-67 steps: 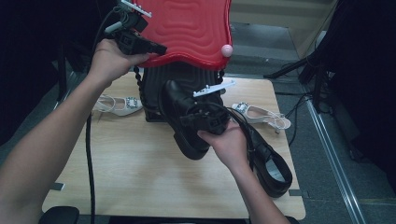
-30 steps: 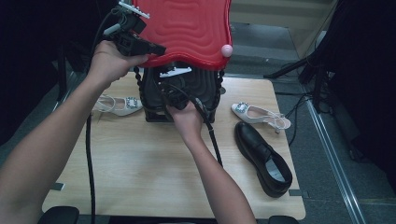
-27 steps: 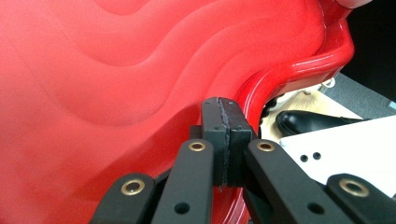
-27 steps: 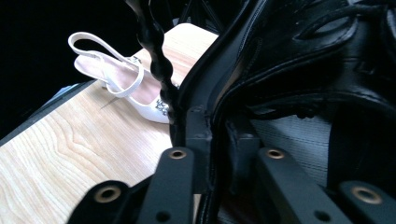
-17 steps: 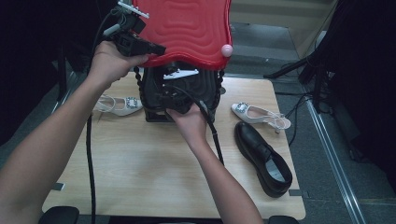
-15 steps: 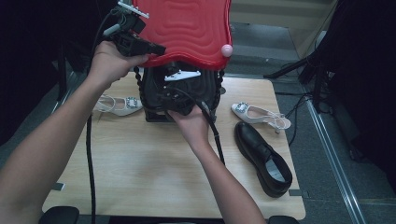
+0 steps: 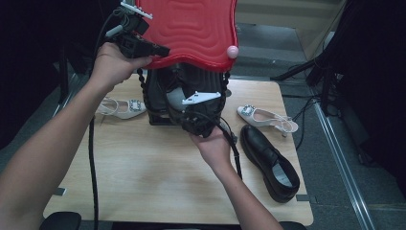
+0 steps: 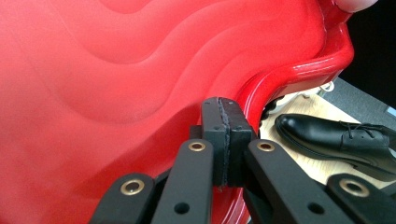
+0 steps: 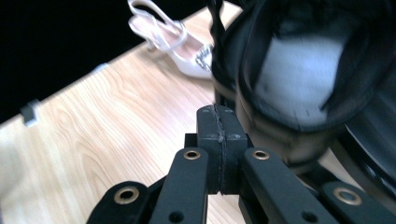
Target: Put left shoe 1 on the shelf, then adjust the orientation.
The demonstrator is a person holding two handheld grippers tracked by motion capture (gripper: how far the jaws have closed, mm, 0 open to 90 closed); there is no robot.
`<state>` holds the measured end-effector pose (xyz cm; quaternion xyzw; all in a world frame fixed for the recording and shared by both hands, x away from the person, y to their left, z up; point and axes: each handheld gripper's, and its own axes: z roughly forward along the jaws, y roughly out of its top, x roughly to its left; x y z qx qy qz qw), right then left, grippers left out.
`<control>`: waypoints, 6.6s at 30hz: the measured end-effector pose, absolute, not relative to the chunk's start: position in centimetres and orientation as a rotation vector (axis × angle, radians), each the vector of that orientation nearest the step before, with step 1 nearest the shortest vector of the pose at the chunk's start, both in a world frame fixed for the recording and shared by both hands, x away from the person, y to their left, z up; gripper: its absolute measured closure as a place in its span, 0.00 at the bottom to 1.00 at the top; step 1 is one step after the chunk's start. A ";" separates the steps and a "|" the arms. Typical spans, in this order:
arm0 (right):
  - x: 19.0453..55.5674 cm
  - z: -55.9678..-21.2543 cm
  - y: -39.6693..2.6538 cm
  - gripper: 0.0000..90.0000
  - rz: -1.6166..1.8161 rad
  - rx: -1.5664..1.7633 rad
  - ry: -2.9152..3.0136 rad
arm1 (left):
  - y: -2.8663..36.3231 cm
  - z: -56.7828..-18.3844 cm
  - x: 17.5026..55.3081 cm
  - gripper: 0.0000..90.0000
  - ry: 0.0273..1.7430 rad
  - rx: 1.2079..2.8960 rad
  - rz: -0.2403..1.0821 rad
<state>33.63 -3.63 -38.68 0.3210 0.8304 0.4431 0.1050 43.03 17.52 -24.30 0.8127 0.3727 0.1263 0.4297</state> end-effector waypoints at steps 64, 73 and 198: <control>37.5 -38.8 0.4 0.91 1.404 0.943 2.489 | 18.1 -23.0 41.4 0.79 0.873 2.008 0.305; 35.5 -39.4 -2.5 0.69 1.420 0.822 2.531 | 18.1 -23.4 39.0 0.56 0.845 2.029 0.258; 23.9 -45.5 -30.3 0.66 1.019 1.546 2.285 | 17.4 -46.7 33.2 0.48 0.868 2.159 0.006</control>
